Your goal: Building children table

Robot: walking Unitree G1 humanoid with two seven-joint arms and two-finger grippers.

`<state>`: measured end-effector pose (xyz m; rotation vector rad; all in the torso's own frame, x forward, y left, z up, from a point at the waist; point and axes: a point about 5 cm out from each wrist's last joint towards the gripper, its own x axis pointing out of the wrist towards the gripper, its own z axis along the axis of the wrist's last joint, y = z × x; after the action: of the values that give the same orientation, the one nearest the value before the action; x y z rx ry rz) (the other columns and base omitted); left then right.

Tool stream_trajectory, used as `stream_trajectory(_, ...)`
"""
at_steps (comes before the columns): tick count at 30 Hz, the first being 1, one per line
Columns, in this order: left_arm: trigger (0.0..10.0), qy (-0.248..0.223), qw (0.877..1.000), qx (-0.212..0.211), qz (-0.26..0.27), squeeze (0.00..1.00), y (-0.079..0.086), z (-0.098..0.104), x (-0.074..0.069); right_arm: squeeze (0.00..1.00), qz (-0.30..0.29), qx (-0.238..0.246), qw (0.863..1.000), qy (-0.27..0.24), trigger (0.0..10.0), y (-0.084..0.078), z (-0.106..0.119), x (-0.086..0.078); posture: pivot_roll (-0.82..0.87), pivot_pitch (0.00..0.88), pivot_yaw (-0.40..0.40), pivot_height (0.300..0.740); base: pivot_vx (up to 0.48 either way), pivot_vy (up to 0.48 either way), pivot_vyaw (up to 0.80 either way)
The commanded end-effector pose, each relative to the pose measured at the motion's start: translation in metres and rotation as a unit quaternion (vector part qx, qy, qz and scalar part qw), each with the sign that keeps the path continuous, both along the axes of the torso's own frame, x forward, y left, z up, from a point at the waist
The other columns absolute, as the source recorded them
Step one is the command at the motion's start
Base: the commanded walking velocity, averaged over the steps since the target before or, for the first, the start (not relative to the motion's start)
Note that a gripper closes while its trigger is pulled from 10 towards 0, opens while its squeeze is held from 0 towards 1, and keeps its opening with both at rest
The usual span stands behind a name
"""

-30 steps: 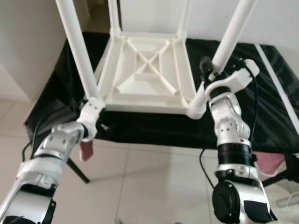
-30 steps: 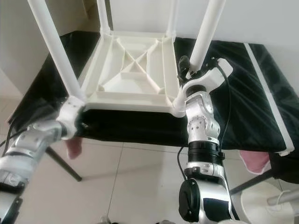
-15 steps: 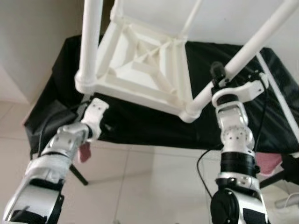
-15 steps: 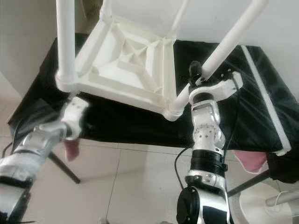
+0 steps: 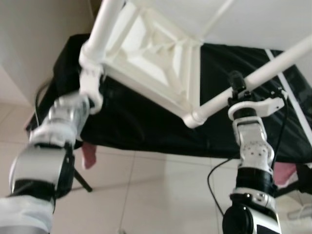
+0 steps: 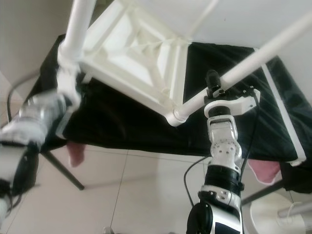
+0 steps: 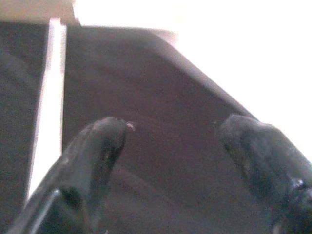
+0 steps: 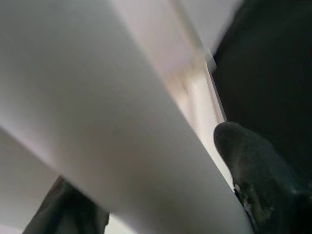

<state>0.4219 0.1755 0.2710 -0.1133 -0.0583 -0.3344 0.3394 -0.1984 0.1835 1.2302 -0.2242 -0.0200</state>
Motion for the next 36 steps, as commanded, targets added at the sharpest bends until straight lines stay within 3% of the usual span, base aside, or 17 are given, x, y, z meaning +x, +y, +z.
stream_trajectory(1,10.0,-0.049,0.991,-0.106,0.062,0.00,0.001,0.038,0.003,0.00,0.008,0.055,0.994,0.089,10.0,0.000,-0.052,-0.010,-0.06,0.075,0.022,0.740,0.000,0.000,0.00)
stream_trajectory(2,10.0,-0.065,0.986,-0.146,0.045,0.00,-0.007,0.049,0.004,0.00,0.012,0.069,0.993,0.095,10.0,0.001,-0.058,-0.011,-0.06,0.082,0.024,0.740,0.000,0.000,0.00)
stream_trajectory(4,10.0,-0.065,0.986,-0.146,0.045,0.00,-0.007,0.049,0.004,0.00,0.012,0.069,0.993,0.095,10.0,0.001,-0.058,-0.011,-0.06,0.082,0.024,0.740,0.000,0.000,0.00)
stream_trajectory(6,10.0,-0.082,0.976,-0.203,0.009,0.00,-0.024,0.063,0.003,0.00,0.018,0.083,0.991,0.104,10.0,0.002,-0.068,-0.012,-0.06,0.090,0.025,0.740,0.000,0.000,0.00)
stream_trajectory(8,10.0,-0.085,0.972,-0.221,-0.010,0.00,-0.032,0.067,0.003,0.00,0.019,0.080,0.991,0.109,10.0,0.002,-0.071,-0.012,-0.06,0.090,0.025,0.740,0.000,0.000,0.00)
stream_trajectory(9,10.0,-0.085,0.965,-0.241,-0.056,0.00,-0.052,0.071,0.002,0.00,0.026,0.059,0.992,0.111,10.0,0.004,-0.073,-0.012,-0.05,0.100,0.025,0.740,0.000,0.000,0.00)
stream_trajectory(11,10.0,-0.086,0.965,-0.234,-0.083,0.00,-0.066,0.073,0.001,0.00,0.027,0.030,0.993,0.114,10.0,0.004,-0.073,-0.012,-0.05,0.104,0.023,0.740,0.000,0.000,0.00)
stream_trajectory(14,10.0,-0.087,0.964,-0.235,-0.093,0.00,-0.071,0.073,0.000,0.00,0.026,0.012,0.993,0.116,10.0,0.005,-0.073,-0.013,-0.05,0.107,0.020,0.740,0.000,0.000,0.00)
stream_trajectory(16,10.0,-0.086,0.960,-0.243,-0.108,0.00,-0.079,0.075,-0.001,0.00,0.010,-0.044,0.990,0.133,10.0,0.003,-0.074,-0.016,-0.05,0.109,0.020,0.740,0.000,0.000,0.00)
stream_trajectory(17,10.0,-0.086,0.960,-0.243,-0.108,0.00,-0.079,0.075,-0.001,0.00,0.010,-0.044,0.990,0.133,10.0,0.003,-0.074,-0.016,-0.05,0.109,0.020,0.740,0.000,0.000,0.00)
stream_trajectory(18,10.0,-0.091,0.959,-0.242,-0.119,0.00,-0.084,0.077,-0.002,1.00,-0.006,-0.064,0.988,0.142,10.0,0.000,-0.075,-0.020,-0.05,0.113,0.015,0.740,0.000,0.000,0.00)
stream_trajectory(21,10.0,-0.100,0.957,-0.230,-0.146,0.00,-0.102,0.081,-0.006,1.00,-0.053,-0.055,0.983,0.168,10.0,-0.006,-0.081,-0.041,-0.05,0.117,0.001,0.740,0.000,0.000,0.00)
stream_trajectory(25,10.0,-0.102,0.956,-0.225,-0.156,0.00,-0.108,0.083,-0.007,0.96,-0.087,-0.038,0.980,0.177,10.0,-0.008,-0.081,-0.058,-0.04,0.121,-0.004,0.740,0.000,0.000,0.00)
stream_trajectory(26,10.0,-0.111,0.957,-0.209,-0.166,0.00,-0.113,0.084,-0.009,0.00,-0.111,-0.030,0.976,0.186,10.0,-0.006,-0.078,-0.081,-0.04,0.127,-0.005,0.740,0.000,0.000,0.00)
stream_trajectory(31,10.0,-0.108,0.957,-0.209,-0.166,0.00,-0.115,0.085,-0.009,0.00,-0.132,-0.081,0.965,0.213,10.0,-0.002,-0.076,-0.104,-0.04,0.131,-0.001,0.740,0.000,0.000,0.00)
stream_trajectory(34,10.0,-0.109,0.959,-0.200,-0.171,0.00,-0.115,0.084,-0.009,0.00,-0.149,-0.144,0.954,0.215,10.0,-0.004,-0.068,-0.112,-0.04,0.137,0.005,0.740,0.000,0.000,0.00)
stream_trajectory(36,10.0,-0.110,0.960,-0.193,-0.170,0.00,-0.115,0.083,-0.009,0.00,-0.170,-0.216,0.942,0.194,10.0,-0.007,-0.056,-0.113,-0.05,0.138,0.007,0.740,0.000,0.000,0.00)
